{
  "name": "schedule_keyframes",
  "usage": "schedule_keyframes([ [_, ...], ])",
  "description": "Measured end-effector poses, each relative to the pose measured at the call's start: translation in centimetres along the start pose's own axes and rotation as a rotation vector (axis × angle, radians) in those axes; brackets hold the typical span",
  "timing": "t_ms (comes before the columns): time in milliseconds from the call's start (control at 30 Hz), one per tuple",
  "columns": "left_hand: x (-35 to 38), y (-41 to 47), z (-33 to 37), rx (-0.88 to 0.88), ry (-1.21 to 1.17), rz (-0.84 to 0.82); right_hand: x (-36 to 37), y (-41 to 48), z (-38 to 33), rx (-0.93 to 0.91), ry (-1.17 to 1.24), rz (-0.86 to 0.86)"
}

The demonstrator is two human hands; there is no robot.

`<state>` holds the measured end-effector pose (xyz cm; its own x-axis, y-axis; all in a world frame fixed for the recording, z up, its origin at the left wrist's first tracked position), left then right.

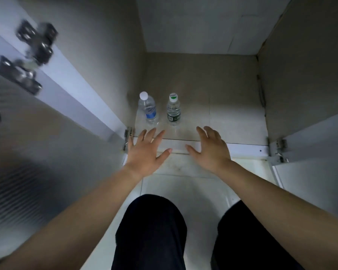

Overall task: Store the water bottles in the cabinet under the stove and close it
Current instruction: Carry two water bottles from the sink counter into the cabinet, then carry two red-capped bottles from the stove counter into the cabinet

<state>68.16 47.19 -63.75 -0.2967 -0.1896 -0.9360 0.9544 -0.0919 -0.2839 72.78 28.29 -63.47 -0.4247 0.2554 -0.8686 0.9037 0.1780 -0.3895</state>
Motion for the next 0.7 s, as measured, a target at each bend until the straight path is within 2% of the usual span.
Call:
schedule_keyframes([
  [167,-12.6,-8.6,5.9,0.074,0.003,-0.07,-11.0,-12.5,-2.3,0.032,0.038,-0.063],
  [300,-23.7,-14.3,10.1,0.146,0.034,-0.024,-20.7,-21.6,-4.5,0.075,0.068,-0.05],
  [500,-37.0,-20.0,12.5,0.225,0.02,-0.026,-32.7,-31.0,-8.8,0.138,0.203,0.058],
  [700,-43.7,-23.4,13.4,0.393,0.047,-0.008,-38.7,-35.7,-12.1,0.206,0.259,0.236],
])
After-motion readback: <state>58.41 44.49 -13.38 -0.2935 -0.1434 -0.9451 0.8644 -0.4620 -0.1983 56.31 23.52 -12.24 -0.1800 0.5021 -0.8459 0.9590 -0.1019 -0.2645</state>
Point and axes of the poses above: each hand's wrist, its own y-axis towards the middle knuckle, its own x-axis out of the palm, z = x × y, the point moved 5 cm from there along y, towards the middle knuckle, and after that the axes turned 6 degrees about x, right-handed, at the moved point
